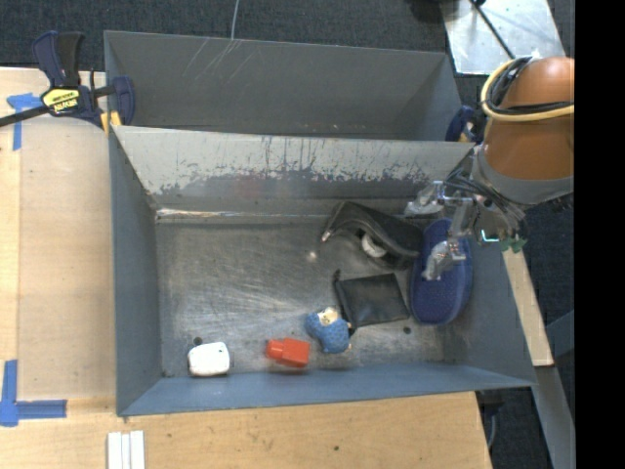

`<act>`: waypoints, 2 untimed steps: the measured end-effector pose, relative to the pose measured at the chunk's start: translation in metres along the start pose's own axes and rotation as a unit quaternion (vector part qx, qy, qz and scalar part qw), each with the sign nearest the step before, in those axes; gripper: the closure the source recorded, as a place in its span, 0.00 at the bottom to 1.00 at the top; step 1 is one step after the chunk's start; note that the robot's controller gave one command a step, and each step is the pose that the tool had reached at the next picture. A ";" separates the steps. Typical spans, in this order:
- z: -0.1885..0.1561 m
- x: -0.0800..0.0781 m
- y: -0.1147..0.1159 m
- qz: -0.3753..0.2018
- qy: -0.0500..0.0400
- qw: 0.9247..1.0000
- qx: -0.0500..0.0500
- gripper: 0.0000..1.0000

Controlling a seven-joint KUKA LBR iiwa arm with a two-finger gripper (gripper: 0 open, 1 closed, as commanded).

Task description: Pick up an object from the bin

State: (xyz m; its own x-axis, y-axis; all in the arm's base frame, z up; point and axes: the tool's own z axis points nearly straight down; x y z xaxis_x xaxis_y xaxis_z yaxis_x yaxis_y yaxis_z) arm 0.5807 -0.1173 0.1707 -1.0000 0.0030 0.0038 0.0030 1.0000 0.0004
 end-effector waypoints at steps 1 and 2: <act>0.064 -0.002 -0.004 0.053 -0.009 0.999 0.002 0.00; 0.095 -0.016 -0.008 0.197 0.002 0.980 0.000 0.00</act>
Offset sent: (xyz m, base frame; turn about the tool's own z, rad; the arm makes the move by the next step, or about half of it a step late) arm -0.0032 -0.0023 -0.1007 0.1329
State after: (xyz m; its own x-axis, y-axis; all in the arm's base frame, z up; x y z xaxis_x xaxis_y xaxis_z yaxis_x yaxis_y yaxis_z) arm 0.5961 -0.1249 0.0753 -0.9213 0.3888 0.0069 0.3888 0.9213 -0.0014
